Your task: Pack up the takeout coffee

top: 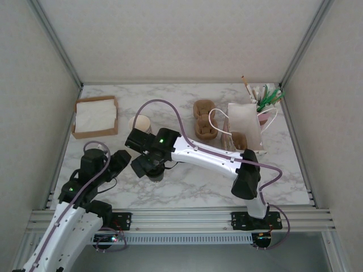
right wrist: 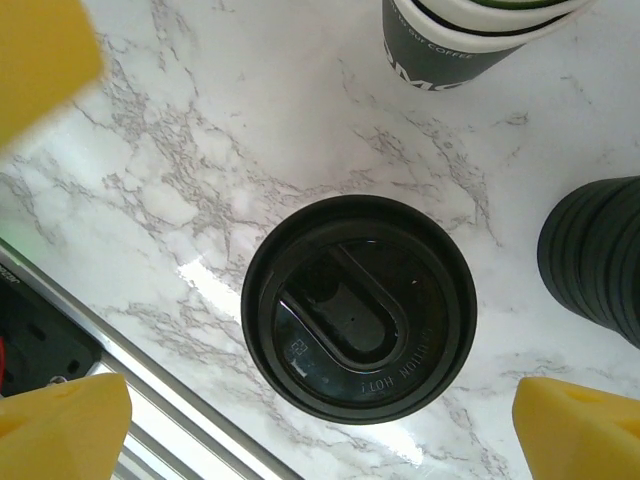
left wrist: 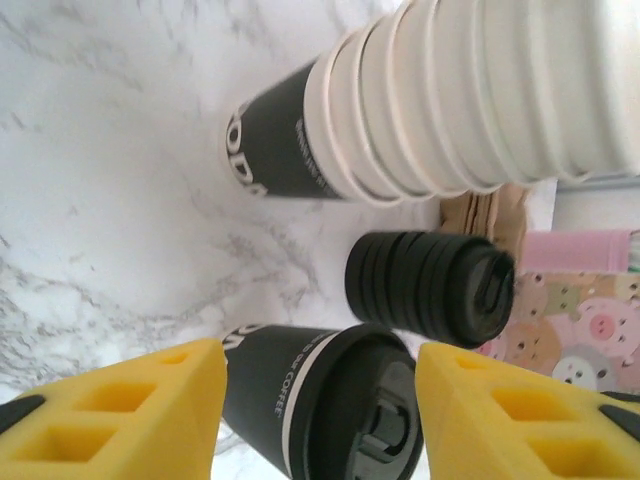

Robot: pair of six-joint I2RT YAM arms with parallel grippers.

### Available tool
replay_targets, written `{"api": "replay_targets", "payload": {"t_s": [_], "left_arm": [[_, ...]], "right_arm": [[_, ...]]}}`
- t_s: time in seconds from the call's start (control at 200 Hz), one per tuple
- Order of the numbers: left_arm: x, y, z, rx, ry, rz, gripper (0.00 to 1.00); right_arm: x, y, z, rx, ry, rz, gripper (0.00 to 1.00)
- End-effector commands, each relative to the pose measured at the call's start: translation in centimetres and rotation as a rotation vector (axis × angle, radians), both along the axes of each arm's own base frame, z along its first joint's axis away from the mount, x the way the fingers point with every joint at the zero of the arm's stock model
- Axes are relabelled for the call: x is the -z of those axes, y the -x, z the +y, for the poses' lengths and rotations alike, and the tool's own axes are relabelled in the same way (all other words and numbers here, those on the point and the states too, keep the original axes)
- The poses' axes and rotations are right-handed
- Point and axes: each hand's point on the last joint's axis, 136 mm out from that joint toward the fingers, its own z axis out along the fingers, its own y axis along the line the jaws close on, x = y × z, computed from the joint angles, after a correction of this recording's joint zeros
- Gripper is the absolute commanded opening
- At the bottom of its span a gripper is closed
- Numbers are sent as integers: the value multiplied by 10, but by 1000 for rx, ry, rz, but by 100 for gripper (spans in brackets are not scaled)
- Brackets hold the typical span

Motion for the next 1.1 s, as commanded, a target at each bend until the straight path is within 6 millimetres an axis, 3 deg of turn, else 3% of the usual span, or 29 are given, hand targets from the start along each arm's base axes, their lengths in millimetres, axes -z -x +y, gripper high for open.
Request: {"api": "replay_targets", "payload": {"t_s": [0.0,0.19,0.34,0.416,0.546,1.097], "left_arm": [[-5,4,23,-111,-54,8,55],[0,5,25,-122,-60,19,56],[3,5,25,-118,-61,25,58],[6,4,22,-106,-60,33,58],[10,3,19,-88,-57,42,58],[26,3,16,-48,-73,91,59]], "right_arm": [[-2,-7,-2,40,27,-13,99],[4,-1,9,-61,16,-9,99],[2,-11,-1,-52,45,-68,99],[7,-13,-3,-34,43,-18,99],[17,-13,-4,-23,73,31,93],[36,-8,-8,-23,230,106,89]]}}
